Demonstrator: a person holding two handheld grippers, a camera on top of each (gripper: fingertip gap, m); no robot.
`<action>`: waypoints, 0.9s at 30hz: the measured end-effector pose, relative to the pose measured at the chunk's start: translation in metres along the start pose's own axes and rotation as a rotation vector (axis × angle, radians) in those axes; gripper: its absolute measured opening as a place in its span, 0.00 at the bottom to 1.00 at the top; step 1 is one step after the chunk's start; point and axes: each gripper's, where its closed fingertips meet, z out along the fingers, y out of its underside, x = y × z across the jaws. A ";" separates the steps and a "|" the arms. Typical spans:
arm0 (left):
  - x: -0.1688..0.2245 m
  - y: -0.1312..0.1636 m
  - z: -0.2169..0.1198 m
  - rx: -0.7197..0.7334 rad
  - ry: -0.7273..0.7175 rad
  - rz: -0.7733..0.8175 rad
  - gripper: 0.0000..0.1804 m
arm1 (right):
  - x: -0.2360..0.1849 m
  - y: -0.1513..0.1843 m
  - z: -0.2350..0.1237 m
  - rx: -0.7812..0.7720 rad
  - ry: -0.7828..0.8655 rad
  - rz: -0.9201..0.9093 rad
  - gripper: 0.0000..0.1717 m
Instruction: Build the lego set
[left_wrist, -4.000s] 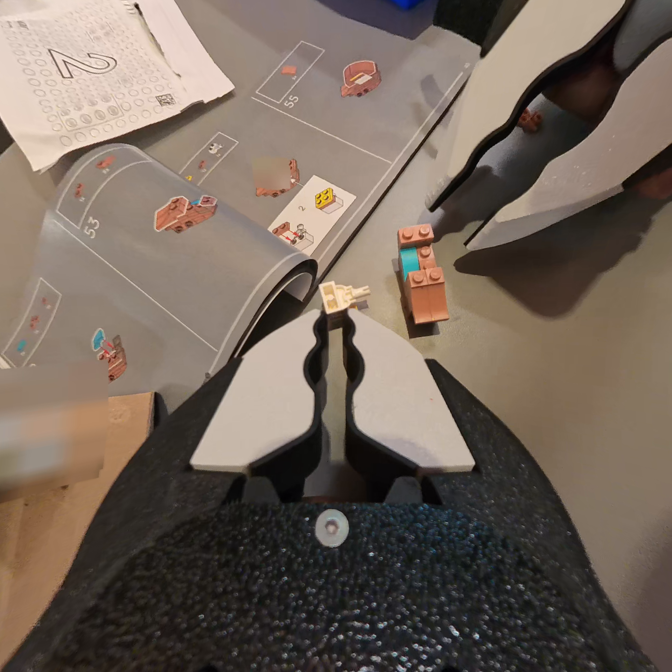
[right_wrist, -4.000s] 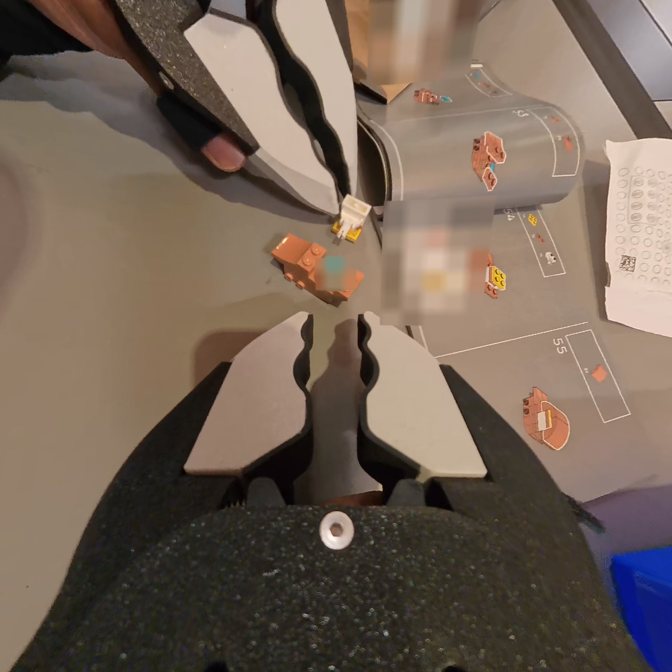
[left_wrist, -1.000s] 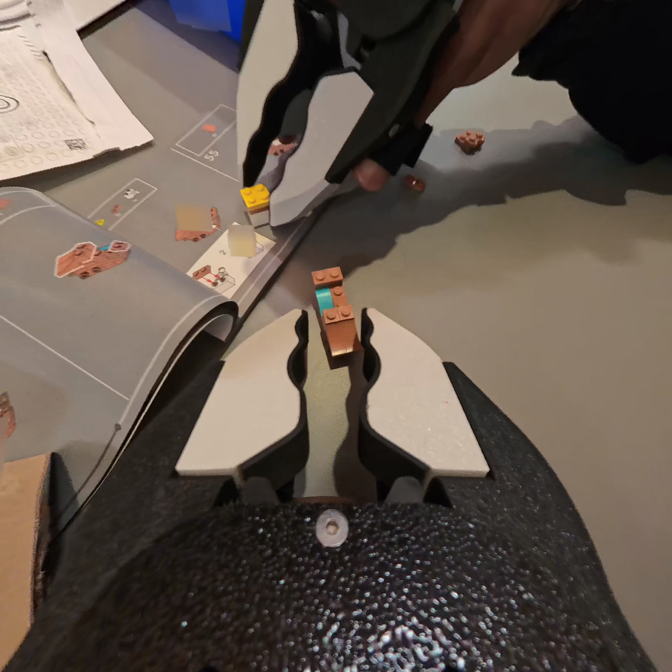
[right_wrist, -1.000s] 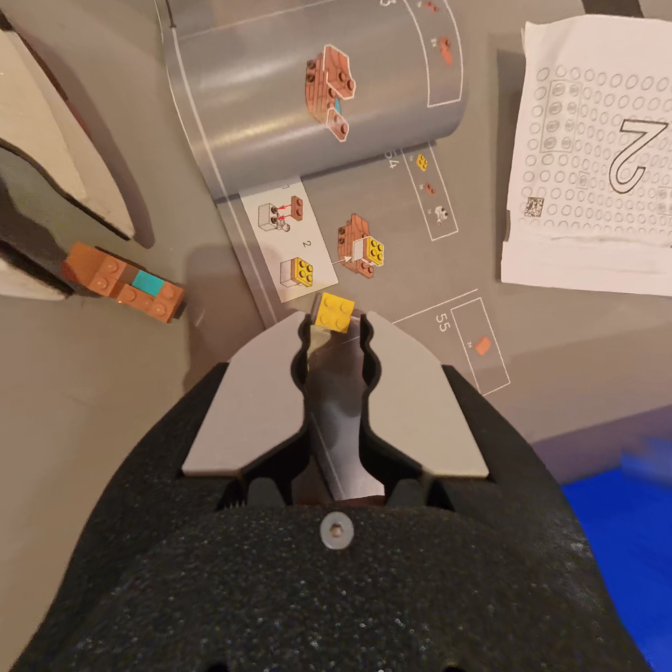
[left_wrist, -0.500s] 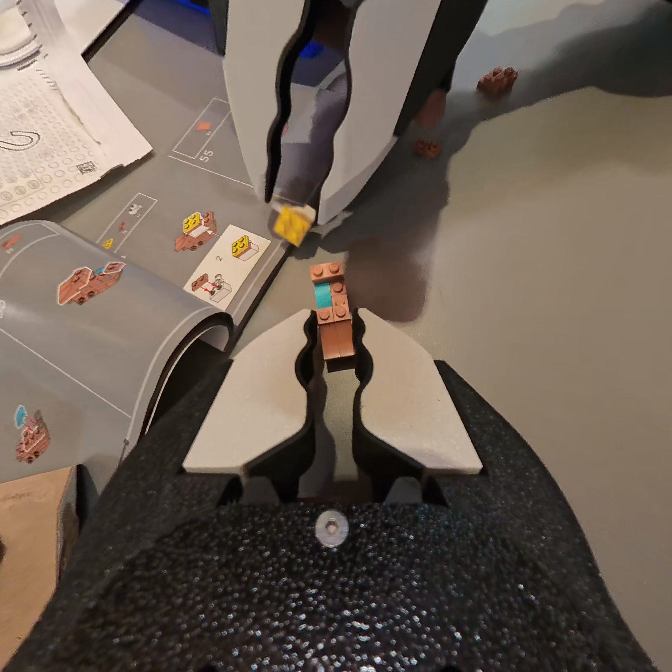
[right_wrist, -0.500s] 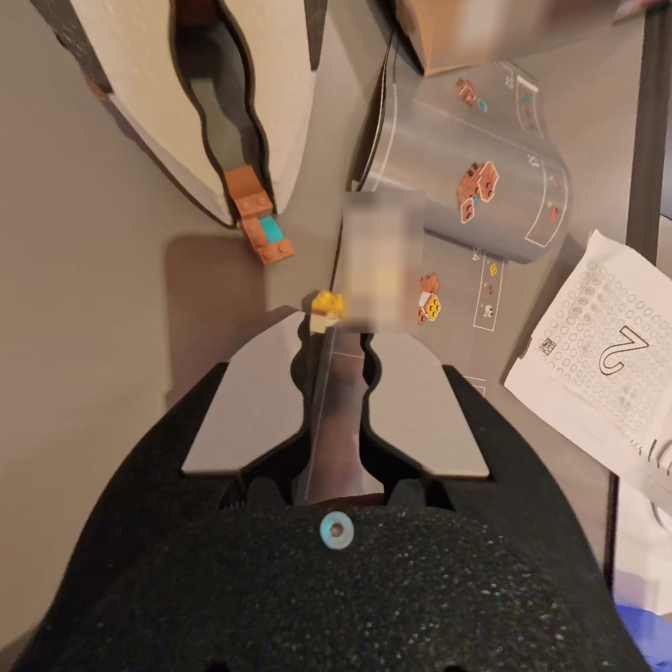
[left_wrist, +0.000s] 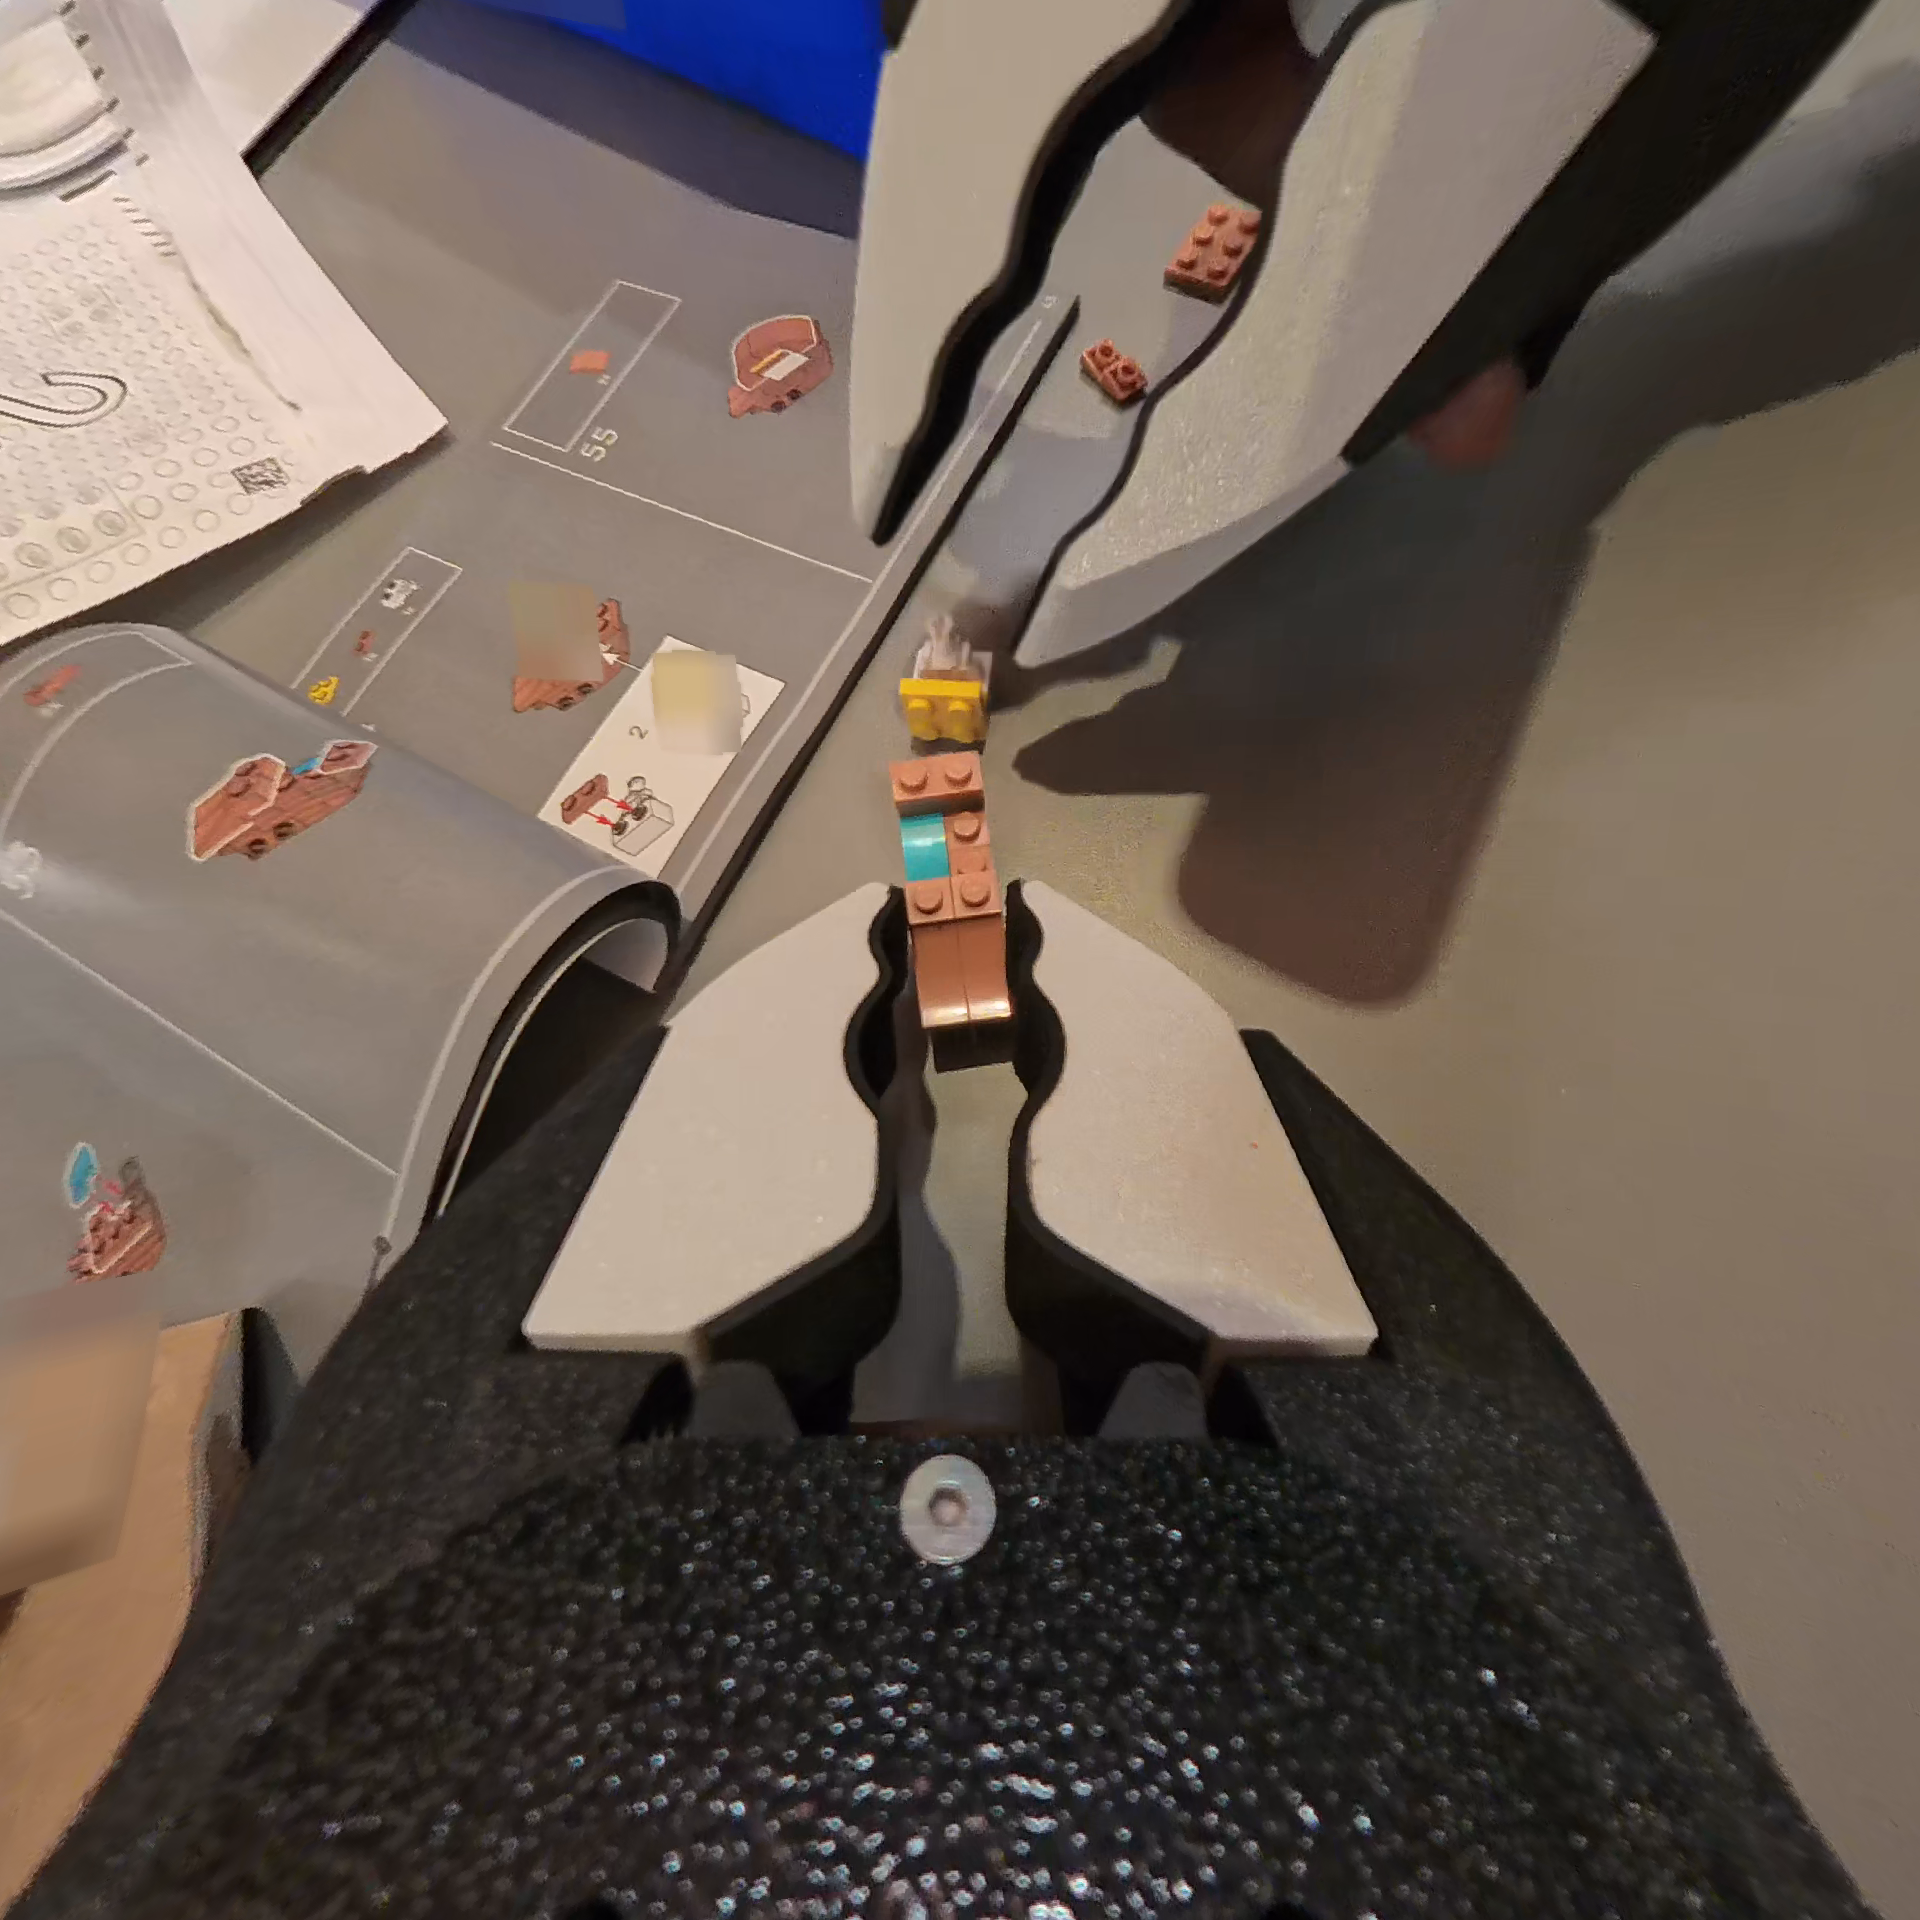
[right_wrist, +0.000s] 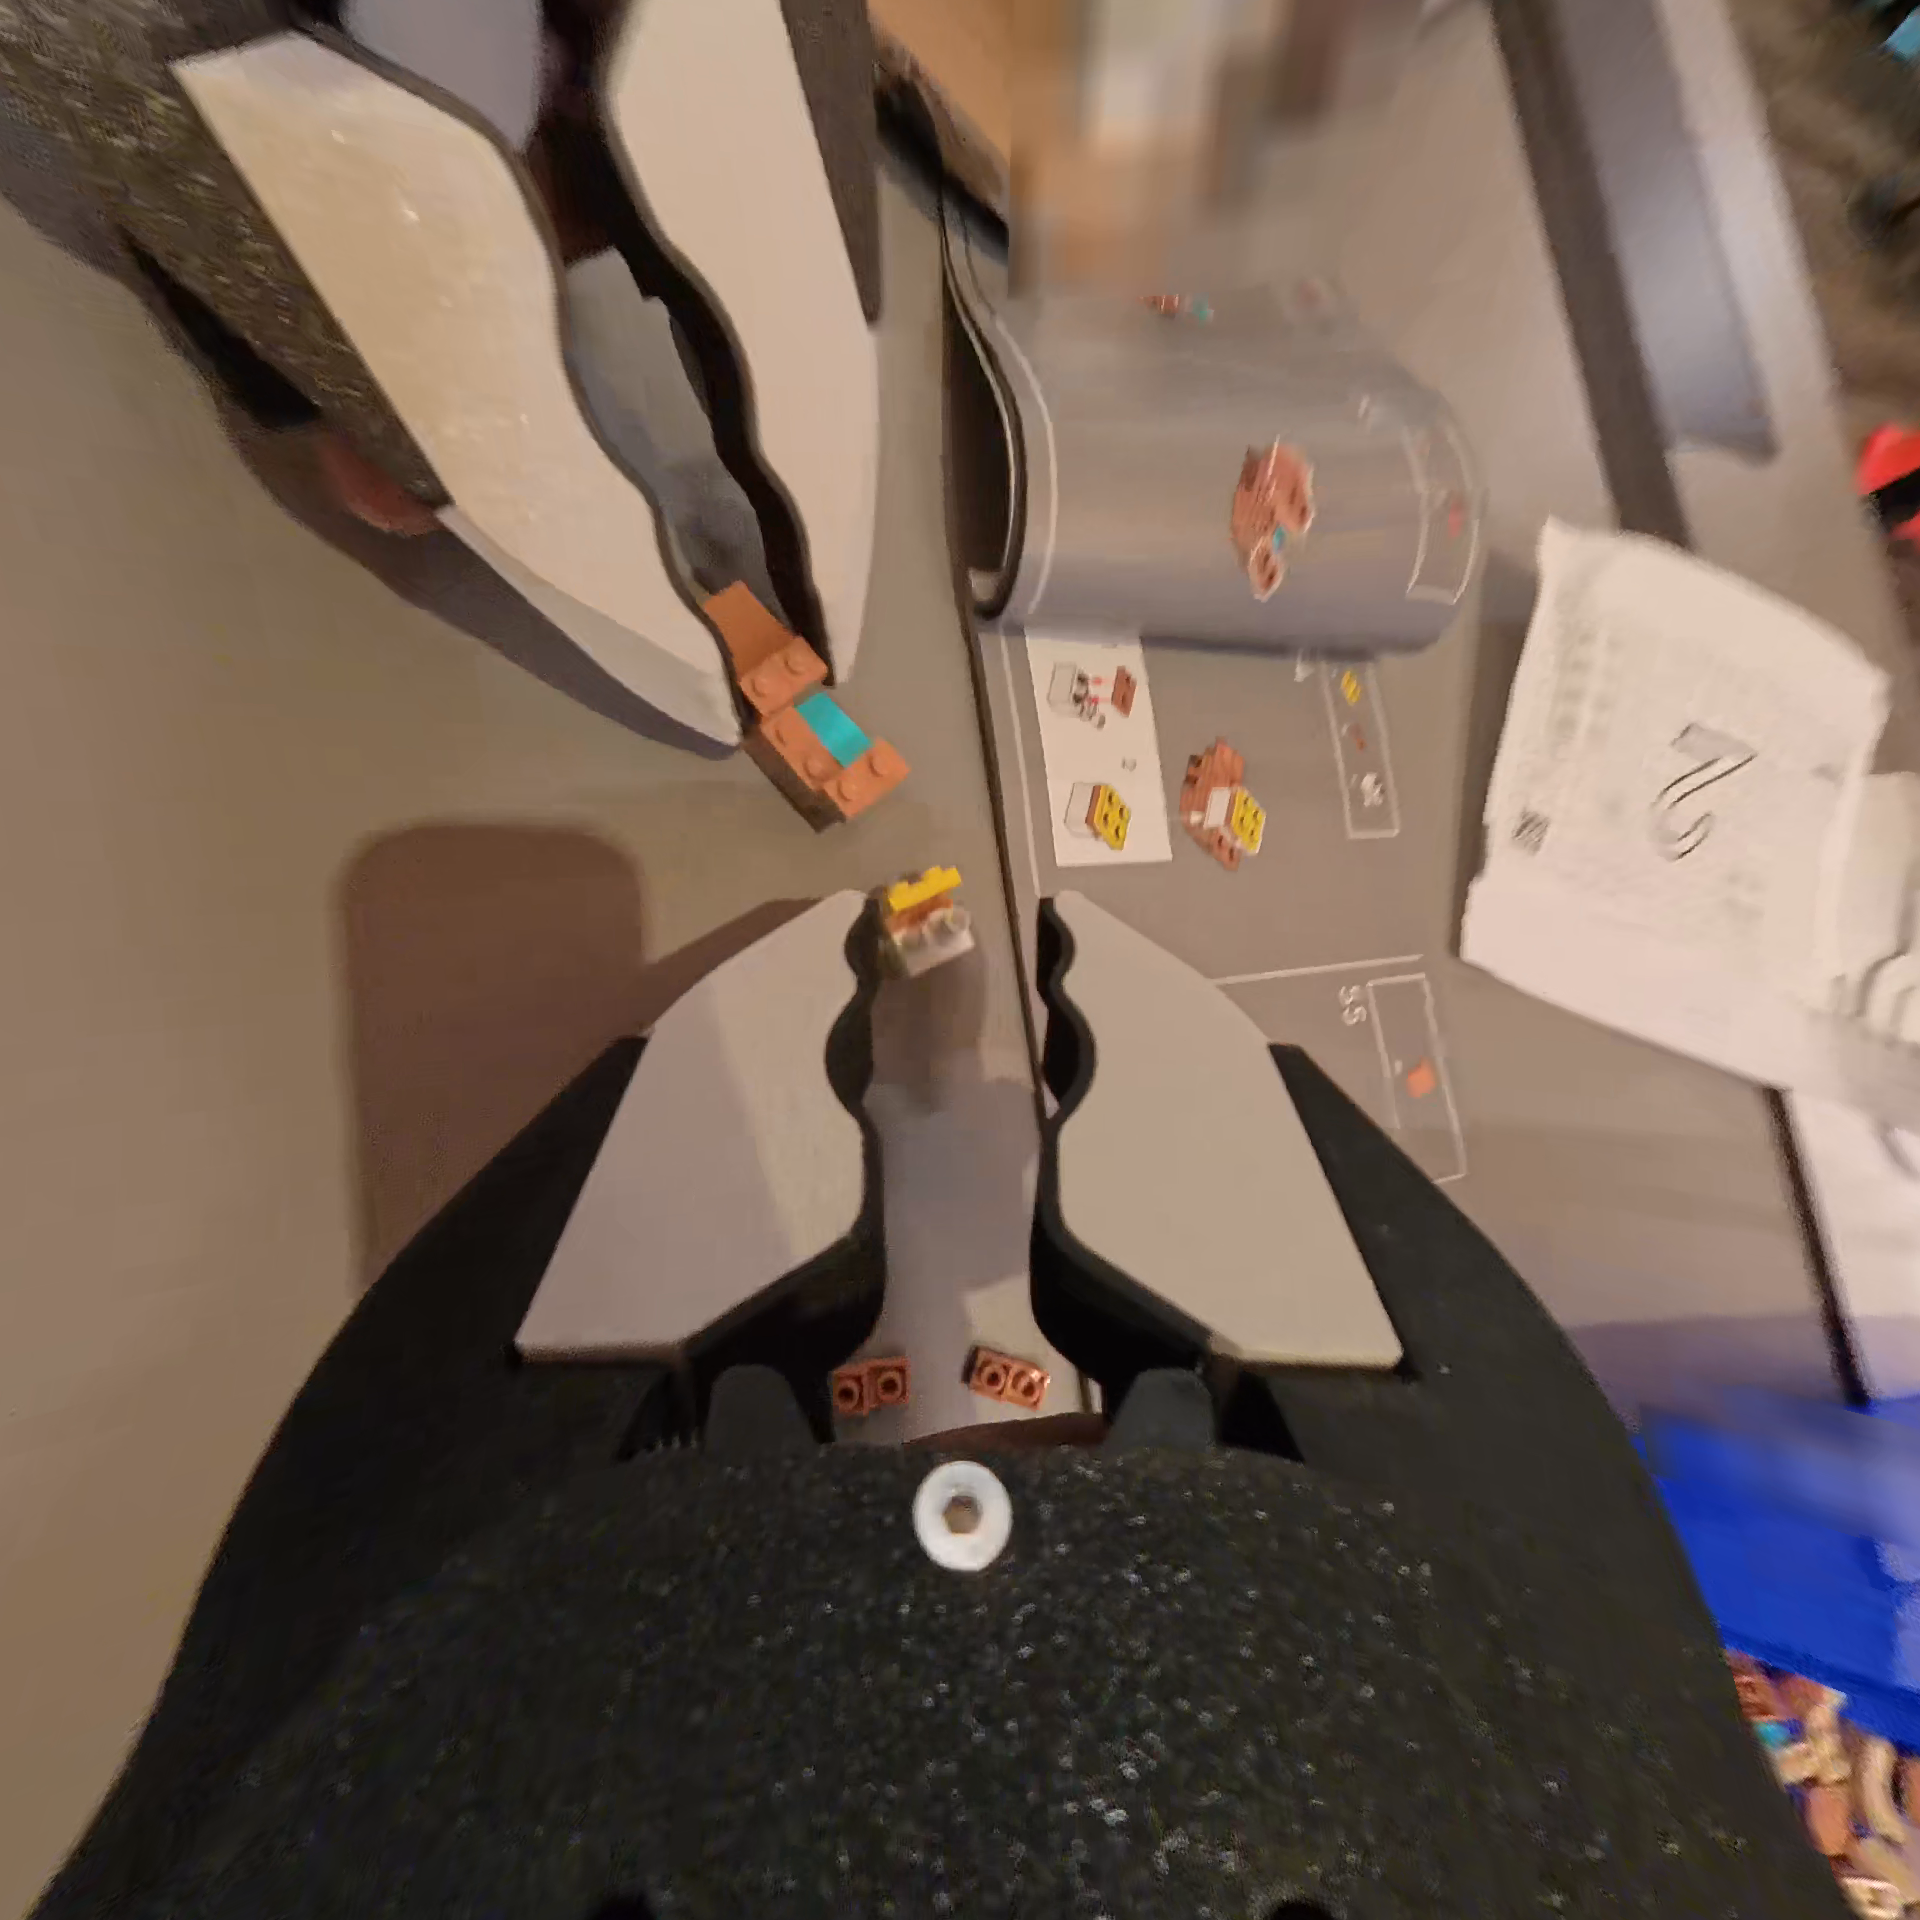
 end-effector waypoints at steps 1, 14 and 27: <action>0.000 0.000 0.000 0.001 0.001 -0.001 0.10 | 0.001 -0.005 -0.001 0.025 0.026 -0.033 0.13; 0.007 0.001 0.002 -0.001 0.046 0.001 0.09 | 0.003 0.010 0.013 0.014 -0.045 0.116 0.03; 0.018 -0.034 -0.024 0.229 0.234 -0.117 0.18 | -0.014 -0.046 -0.038 0.437 -0.555 0.534 0.03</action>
